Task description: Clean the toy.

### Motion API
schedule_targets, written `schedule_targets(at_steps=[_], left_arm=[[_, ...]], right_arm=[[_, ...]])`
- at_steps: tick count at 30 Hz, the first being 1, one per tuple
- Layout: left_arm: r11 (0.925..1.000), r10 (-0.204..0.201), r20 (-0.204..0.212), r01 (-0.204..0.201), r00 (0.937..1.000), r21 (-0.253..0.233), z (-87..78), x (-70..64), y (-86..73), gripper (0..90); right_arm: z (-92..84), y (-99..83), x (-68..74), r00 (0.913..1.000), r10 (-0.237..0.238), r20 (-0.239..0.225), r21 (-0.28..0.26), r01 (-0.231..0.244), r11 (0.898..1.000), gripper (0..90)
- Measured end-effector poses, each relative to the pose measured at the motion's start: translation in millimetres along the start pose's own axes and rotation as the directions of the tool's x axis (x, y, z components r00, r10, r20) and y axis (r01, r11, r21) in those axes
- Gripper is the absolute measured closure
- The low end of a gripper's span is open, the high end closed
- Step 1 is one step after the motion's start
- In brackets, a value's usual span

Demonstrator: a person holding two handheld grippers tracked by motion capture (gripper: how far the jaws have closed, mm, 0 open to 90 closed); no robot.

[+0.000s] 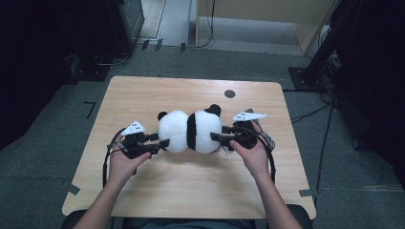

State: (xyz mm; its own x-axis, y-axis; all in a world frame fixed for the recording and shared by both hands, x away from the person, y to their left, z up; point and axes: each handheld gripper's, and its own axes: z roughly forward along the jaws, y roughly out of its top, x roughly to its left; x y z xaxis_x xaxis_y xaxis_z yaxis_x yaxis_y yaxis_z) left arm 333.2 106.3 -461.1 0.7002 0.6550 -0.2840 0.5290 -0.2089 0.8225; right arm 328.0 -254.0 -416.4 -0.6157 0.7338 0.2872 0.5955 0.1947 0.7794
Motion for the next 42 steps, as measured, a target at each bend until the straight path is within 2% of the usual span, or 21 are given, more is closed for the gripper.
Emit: schedule_targets(at_steps=[2, 4, 12, 15, 18, 20, 24, 26, 27, 29, 32, 36, 39, 42], left_arm=[[0.9999, 0.005, -0.023, -0.005, 0.9997, -0.009, 0.4, 2.4, -0.2, 44.6], [1.0000, 0.001, -0.038, -0.002, 0.9993, -0.005, 2.6, 6.1, -1.7, 43.3], [0.9999, 0.005, -0.045, -0.006, 0.9990, -0.013, 5.0, 7.9, -2.8, 42.7], [0.9999, 0.010, -0.055, -0.010, 0.9984, -0.005, 5.1, 8.2, -3.1, 42.5], [0.9998, 0.006, -0.056, -0.007, 0.9984, -0.017, 3.7, 8.4, -2.1, 42.7], [0.9997, 0.011, -0.061, -0.013, 0.9981, -0.020, 1.4, 7.2, -0.4, 42.9], [0.9983, 0.054, -0.078, -0.056, 0.9955, -0.018, -3.2, 0.4, -0.2, 43.3], [0.9981, 0.060, -0.094, -0.061, 0.9938, -0.005, -1.7, 2.5, -3.3, 43.5], [0.9987, 0.049, -0.102, -0.050, 0.9936, -0.005, -1.4, 4.1, -3.3, 43.6], [0.9987, 0.044, -0.094, -0.047, 0.9946, -0.021, -3.3, 4.0, 0.7, 43.9], [0.9965, 0.072, -0.093, -0.076, 0.9930, -0.036, -5.7, -0.3, 10.6, 43.9], [0.9960, 0.080, -0.085, -0.083, 0.9931, -0.032, -2.7, 0.1, 22.1, 43.6], [0.9962, 0.081, -0.080, -0.083, 0.9935, -0.026, 0.5, 1.0, 29.9, 42.5], [0.9952, 0.086, -0.079, -0.089, 0.9932, -0.041, 3.3, 2.1, 41.0, 42.2]], right_arm=[[1.0, 1.4, -2.5, 0.9999, -0.002, 0.017, -0.024, 0.002, 1.000, 46.3], [1.7, 3.1, -4.6, 0.9999, 0.010, 0.013, -0.039, -0.009, 0.999, 46.7], [9.5, -1.0, -8.5, 0.9990, -0.006, 0.045, -0.008, 0.007, 1.000, 46.6], [9.7, -2.8, -9.9, 0.9988, -0.009, 0.049, -0.010, 0.009, 1.000, 46.3], [9.9, -4.5, -11.3, 0.9985, -0.012, 0.053, -0.009, 0.013, 1.000, 45.8], [9.9, -5.6, -12.3, 0.9982, -0.014, 0.058, -0.008, 0.014, 1.000, 45.0], [9.0, -10.7, -13.4, 0.9954, -0.035, 0.089, -0.012, 0.036, 0.999, 44.3], [9.3, -16.3, -15.1, 0.9936, -0.038, 0.106, -0.011, 0.039, 0.999, 44.3], [9.4, -17.4, -16.1, 0.9926, -0.040, 0.115, -0.010, 0.042, 0.999, 44.3], [8.6, -17.8, -18.9, 0.9905, -0.039, 0.132, -0.022, 0.042, 0.999, 44.2], [4.8, -15.4, -22.3, 0.9904, -0.022, 0.137, -0.046, 0.029, 0.999, 43.8], [-2.5, -11.9, -28.3, 0.9860, -0.031, 0.164, -0.053, 0.040, 0.998, 43.1], [-10.5, -11.5, -36.5, 0.9801, -0.027, 0.196, -0.060, 0.039, 0.997, 42.7], [-17.2, -12.3, -45.7, 0.9729, -0.025, 0.230, -0.066, 0.042, 0.997, 42.6]])
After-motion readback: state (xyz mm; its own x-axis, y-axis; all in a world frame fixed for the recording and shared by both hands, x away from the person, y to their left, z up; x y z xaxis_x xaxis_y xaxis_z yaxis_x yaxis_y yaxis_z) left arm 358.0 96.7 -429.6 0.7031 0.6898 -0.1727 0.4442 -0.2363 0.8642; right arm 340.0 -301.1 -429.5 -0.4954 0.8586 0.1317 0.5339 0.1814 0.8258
